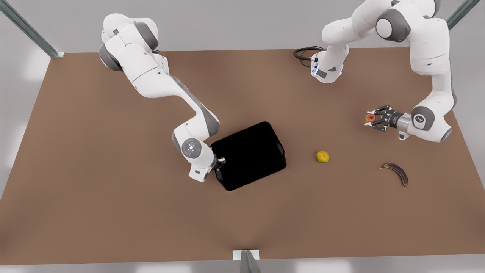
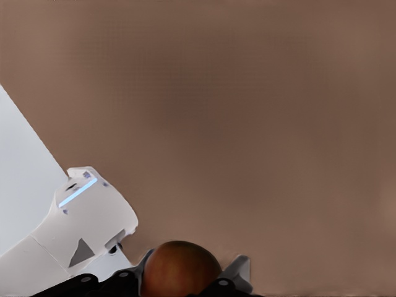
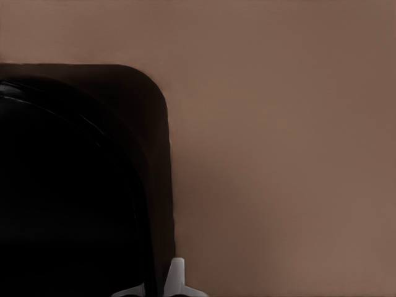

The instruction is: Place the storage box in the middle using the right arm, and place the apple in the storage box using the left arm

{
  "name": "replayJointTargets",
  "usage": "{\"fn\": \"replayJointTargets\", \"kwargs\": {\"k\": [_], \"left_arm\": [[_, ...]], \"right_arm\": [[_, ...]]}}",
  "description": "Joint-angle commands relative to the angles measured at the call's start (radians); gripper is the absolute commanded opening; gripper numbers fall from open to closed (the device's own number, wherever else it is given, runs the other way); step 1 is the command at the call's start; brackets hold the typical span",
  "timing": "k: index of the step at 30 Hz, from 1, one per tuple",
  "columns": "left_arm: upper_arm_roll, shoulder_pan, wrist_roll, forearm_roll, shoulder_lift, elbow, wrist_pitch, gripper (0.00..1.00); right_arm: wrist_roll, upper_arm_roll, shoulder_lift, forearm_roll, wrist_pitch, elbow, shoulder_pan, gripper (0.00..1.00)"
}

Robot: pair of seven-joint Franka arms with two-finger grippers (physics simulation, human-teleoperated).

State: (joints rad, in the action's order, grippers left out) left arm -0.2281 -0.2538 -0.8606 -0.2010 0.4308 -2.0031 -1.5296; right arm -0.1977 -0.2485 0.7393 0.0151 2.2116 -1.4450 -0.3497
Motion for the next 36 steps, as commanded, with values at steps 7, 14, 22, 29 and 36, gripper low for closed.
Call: {"fn": "replayJointTargets", "kwargs": {"k": [7, 14, 22, 29, 36], "left_arm": [[0.26, 0.005, -0.388, -0.954, -0.03, 0.268, -0.214, 0.31], [0.685, 0.007, -0.729, -0.882, -0.04, 0.273, -0.679, 0.31], [0.721, 0.294, -0.867, -0.686, 0.083, 0.417, -0.82, 0.33], [0.724, 0.347, -0.85, -0.367, 0.18, 0.463, -0.758, 1.0], [0.722, 0.375, -0.184, -0.204, 0.263, 0.569, -0.735, 1.0]], "right_arm": [[0.011, 0.0, 0.0, 0.003, 0.025, -0.002, 0.0, 1.0], [0.012, 0.003, -0.288, 0.02, -0.418, 0.003, 0.239, 1.0], [0.098, 0.199, -0.572, 0.085, -0.767, -0.018, 0.316, 1.0], [0.101, 0.21, -0.569, 0.101, -0.794, -0.011, 0.311, 1.0], [0.1, 0.209, -0.563, 0.101, -0.797, -0.011, 0.311, 1.0]]}}
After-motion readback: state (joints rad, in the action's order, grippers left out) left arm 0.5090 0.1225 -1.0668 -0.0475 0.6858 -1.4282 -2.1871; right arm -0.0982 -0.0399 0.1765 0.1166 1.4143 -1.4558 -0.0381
